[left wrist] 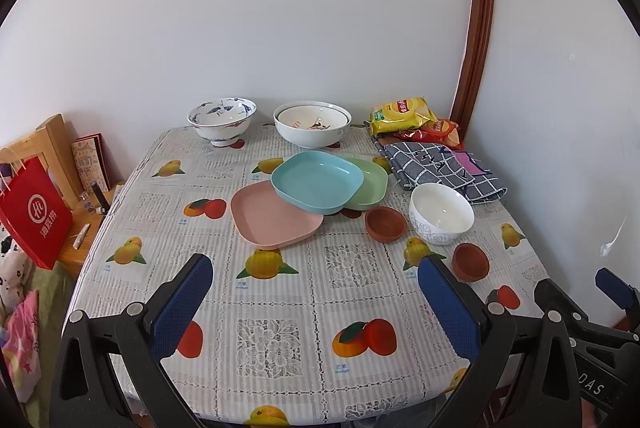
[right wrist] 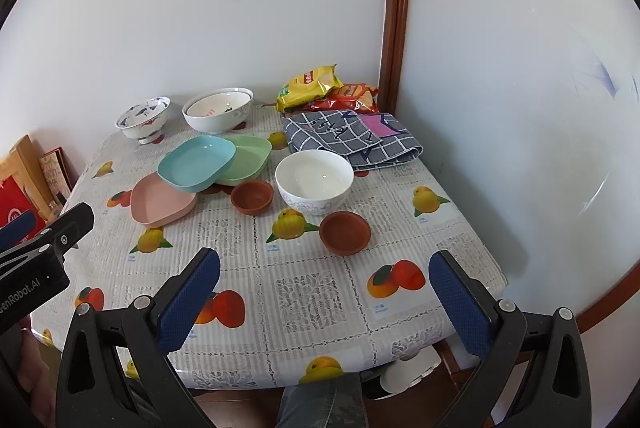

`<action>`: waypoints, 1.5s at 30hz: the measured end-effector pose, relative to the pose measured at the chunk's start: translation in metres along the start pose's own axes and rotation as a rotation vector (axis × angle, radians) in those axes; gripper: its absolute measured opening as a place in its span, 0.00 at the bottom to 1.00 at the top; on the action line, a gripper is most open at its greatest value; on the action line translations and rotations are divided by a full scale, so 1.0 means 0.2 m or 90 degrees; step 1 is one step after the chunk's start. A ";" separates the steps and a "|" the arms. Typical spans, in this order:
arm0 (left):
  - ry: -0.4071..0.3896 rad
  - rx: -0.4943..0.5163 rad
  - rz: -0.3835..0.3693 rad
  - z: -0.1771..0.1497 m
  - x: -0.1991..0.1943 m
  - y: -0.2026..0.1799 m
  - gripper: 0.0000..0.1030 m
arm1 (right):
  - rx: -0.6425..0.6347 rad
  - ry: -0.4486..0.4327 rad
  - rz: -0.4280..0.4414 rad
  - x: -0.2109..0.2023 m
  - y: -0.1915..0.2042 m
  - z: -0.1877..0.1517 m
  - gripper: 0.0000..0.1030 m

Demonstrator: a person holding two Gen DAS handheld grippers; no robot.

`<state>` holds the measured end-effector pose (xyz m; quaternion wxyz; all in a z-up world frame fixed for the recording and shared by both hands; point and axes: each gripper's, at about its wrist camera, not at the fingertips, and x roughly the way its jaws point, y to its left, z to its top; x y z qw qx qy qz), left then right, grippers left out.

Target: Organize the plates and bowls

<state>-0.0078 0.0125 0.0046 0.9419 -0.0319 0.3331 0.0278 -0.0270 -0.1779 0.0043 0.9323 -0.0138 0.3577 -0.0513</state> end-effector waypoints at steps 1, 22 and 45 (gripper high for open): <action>0.000 0.000 0.000 0.00 0.00 0.00 1.00 | 0.000 0.001 0.000 0.00 0.00 0.00 1.00; -0.002 -0.001 -0.001 0.00 -0.01 0.01 1.00 | 0.003 -0.006 0.003 -0.02 -0.01 0.00 1.00; -0.003 -0.002 -0.001 -0.01 -0.02 0.01 1.00 | 0.011 -0.014 0.004 -0.04 0.00 0.00 1.00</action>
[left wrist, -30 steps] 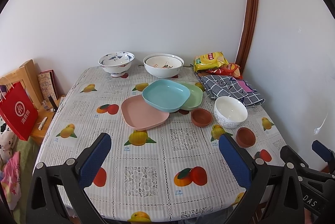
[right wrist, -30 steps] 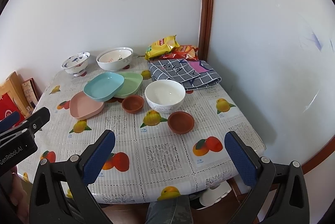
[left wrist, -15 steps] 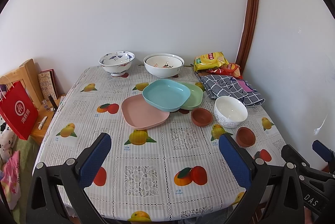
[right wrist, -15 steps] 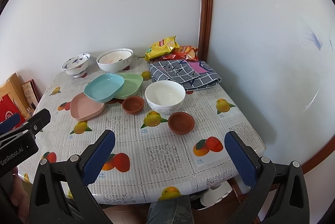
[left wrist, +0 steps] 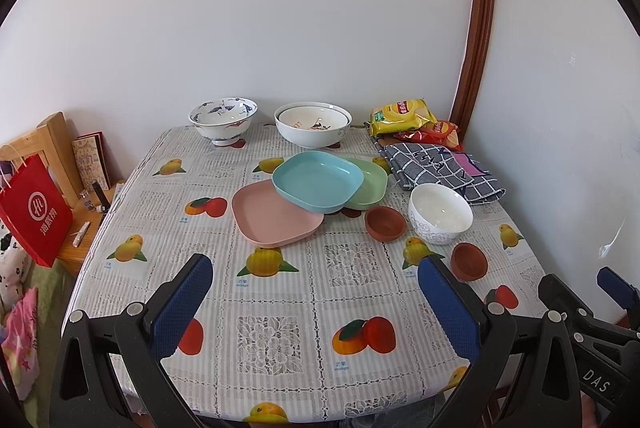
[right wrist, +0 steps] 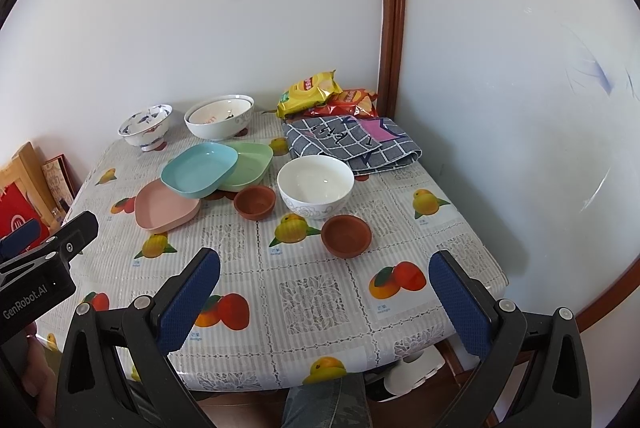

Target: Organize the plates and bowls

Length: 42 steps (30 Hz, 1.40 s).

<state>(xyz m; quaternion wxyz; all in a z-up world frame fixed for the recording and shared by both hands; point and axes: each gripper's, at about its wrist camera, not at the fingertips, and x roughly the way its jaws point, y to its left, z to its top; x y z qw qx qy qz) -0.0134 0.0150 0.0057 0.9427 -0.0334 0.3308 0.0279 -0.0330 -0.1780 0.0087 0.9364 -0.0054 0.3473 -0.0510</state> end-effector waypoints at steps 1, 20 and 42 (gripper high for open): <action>0.000 0.000 0.000 0.00 0.00 0.00 1.00 | 0.001 -0.001 0.001 0.00 0.00 0.00 1.00; 0.020 -0.007 -0.008 0.05 0.11 0.07 1.00 | -0.004 0.006 0.006 0.09 0.07 0.05 1.00; 0.013 0.002 0.005 0.24 0.40 0.09 1.00 | -0.096 0.002 -0.001 0.39 0.24 0.21 1.00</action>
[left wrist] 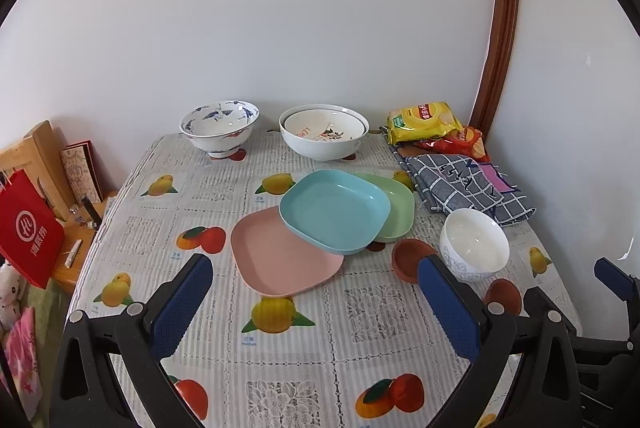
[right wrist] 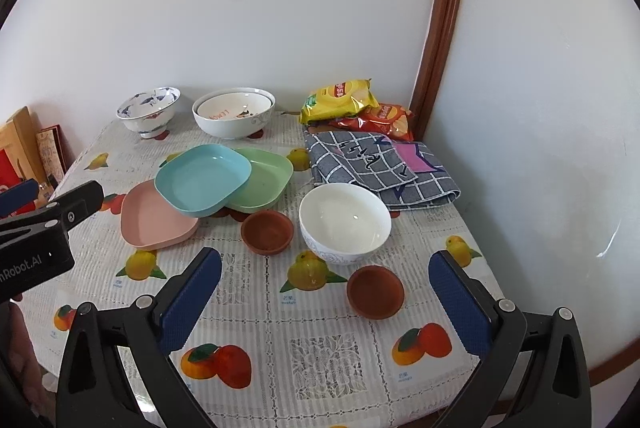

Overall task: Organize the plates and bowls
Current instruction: 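Move both grippers to the light-blue plate rim and close on it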

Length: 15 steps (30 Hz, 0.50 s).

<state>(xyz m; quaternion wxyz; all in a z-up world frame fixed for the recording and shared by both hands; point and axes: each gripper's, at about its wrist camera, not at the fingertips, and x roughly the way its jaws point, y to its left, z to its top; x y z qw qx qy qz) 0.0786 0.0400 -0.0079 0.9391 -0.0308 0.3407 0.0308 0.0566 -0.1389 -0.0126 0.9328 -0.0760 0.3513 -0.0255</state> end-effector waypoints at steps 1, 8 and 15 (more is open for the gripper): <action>0.000 0.003 -0.002 0.01 0.02 0.00 1.00 | -0.001 0.010 0.004 0.03 0.01 0.01 1.00; -0.027 -0.018 -0.016 0.05 0.11 0.02 1.00 | 0.036 -0.014 0.062 0.12 0.01 0.05 1.00; 0.008 -0.030 -0.042 0.10 0.27 0.05 1.00 | 0.025 0.023 0.075 0.27 0.09 0.12 0.99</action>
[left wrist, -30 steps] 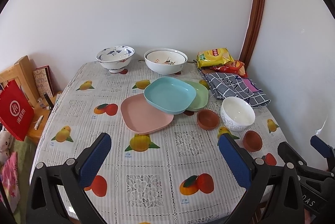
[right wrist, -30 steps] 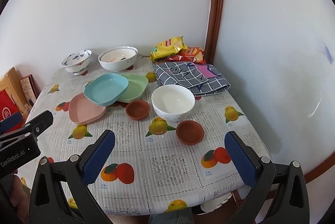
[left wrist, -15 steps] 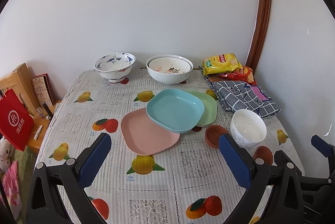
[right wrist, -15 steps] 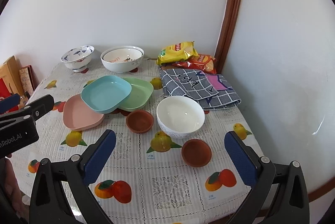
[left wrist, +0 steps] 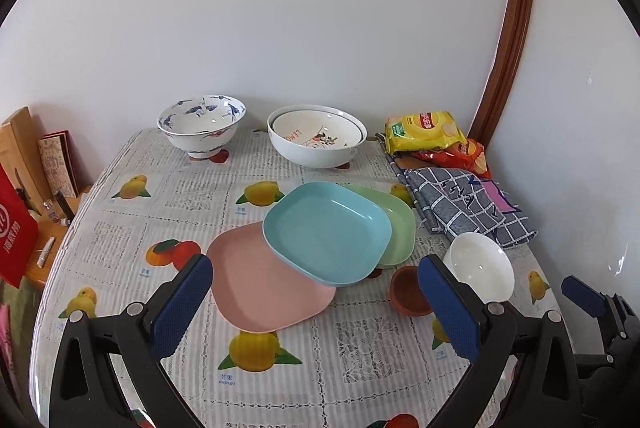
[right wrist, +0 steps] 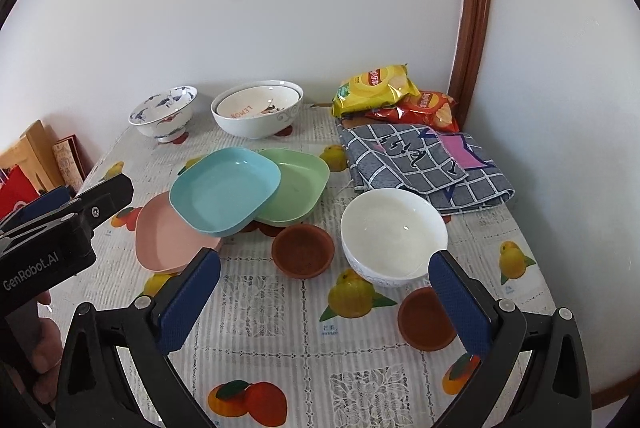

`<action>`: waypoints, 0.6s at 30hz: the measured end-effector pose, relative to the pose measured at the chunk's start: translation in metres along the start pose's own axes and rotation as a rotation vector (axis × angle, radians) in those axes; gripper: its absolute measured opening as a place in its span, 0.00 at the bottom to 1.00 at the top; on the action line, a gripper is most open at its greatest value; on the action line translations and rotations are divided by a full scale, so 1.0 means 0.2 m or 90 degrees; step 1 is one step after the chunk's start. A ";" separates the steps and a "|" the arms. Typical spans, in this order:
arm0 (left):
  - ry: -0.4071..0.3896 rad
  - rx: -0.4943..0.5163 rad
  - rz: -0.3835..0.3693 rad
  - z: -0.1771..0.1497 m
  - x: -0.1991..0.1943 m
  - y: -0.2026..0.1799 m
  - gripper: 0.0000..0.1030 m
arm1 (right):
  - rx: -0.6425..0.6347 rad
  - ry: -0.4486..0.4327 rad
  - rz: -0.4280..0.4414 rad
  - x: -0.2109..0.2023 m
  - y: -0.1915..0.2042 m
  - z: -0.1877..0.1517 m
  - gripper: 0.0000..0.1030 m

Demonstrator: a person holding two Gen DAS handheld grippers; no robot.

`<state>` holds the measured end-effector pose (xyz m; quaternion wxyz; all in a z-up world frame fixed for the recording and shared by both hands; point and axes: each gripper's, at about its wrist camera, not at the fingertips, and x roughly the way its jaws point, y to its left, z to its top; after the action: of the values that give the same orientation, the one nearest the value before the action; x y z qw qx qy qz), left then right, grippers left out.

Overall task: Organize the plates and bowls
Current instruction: 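Move both grippers to the light-blue plate rim and close on it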

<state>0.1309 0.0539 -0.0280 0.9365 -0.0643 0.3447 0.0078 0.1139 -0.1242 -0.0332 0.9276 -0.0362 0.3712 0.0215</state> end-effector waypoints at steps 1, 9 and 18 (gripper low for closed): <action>0.012 0.007 0.007 0.01 0.03 0.01 1.00 | -0.004 -0.001 -0.003 0.02 0.01 0.01 0.99; 0.059 -0.020 0.036 0.02 0.23 0.12 1.00 | -0.010 0.026 0.024 0.24 0.07 0.09 0.97; 0.097 -0.049 0.058 0.05 0.46 0.23 1.00 | 0.011 0.048 0.045 0.48 0.07 0.18 0.83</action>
<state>0.2038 0.0974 -0.0856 0.9032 -0.0850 0.4166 0.0588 0.2082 -0.1051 -0.0741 0.9118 -0.0161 0.4074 0.0495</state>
